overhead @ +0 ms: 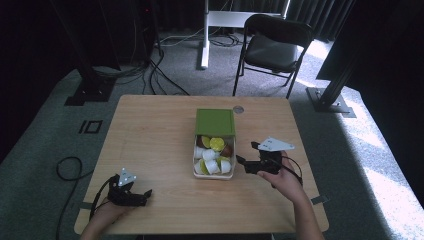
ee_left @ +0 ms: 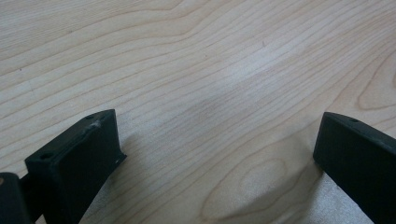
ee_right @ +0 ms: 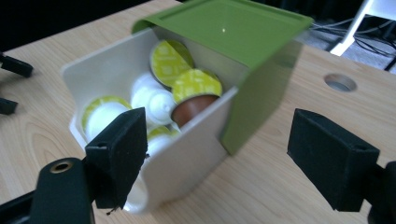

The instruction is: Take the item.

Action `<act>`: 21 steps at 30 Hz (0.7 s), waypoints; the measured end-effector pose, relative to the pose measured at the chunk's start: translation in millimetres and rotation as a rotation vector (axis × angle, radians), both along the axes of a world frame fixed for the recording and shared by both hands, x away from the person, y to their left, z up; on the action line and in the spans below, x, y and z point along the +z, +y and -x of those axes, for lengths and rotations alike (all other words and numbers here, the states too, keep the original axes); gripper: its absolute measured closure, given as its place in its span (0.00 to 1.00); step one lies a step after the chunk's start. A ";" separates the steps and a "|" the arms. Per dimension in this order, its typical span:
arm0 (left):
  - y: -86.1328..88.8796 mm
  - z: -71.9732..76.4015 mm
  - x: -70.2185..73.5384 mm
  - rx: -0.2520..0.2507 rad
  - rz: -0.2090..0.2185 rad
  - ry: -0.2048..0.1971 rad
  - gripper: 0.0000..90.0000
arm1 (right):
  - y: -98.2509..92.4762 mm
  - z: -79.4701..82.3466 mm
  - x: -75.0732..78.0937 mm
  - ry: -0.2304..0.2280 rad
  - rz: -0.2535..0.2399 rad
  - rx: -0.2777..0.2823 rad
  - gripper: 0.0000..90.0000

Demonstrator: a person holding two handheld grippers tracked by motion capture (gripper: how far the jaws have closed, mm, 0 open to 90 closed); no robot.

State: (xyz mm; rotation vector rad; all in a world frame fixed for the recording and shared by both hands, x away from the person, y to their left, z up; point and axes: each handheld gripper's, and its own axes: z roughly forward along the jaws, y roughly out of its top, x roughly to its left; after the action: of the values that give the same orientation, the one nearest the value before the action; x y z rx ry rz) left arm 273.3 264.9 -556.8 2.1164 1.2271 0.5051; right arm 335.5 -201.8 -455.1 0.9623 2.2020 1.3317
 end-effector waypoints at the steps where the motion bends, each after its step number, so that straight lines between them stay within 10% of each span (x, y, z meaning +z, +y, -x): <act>1: 0.0 0.0 0.0 0.000 0.000 0.000 0.02 | 2.6 -0.3 0.6 -0.001 0.003 0.005 0.22; 21: 0.0 0.0 0.0 0.000 0.000 0.000 0.02 | 79.3 5.9 -14.0 0.022 -0.006 0.087 0.25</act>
State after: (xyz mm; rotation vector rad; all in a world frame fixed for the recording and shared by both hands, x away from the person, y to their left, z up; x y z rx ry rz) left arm 273.3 264.9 -556.9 2.1162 1.2268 0.5055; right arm 329.6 -122.5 -469.1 0.8963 2.2811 1.3735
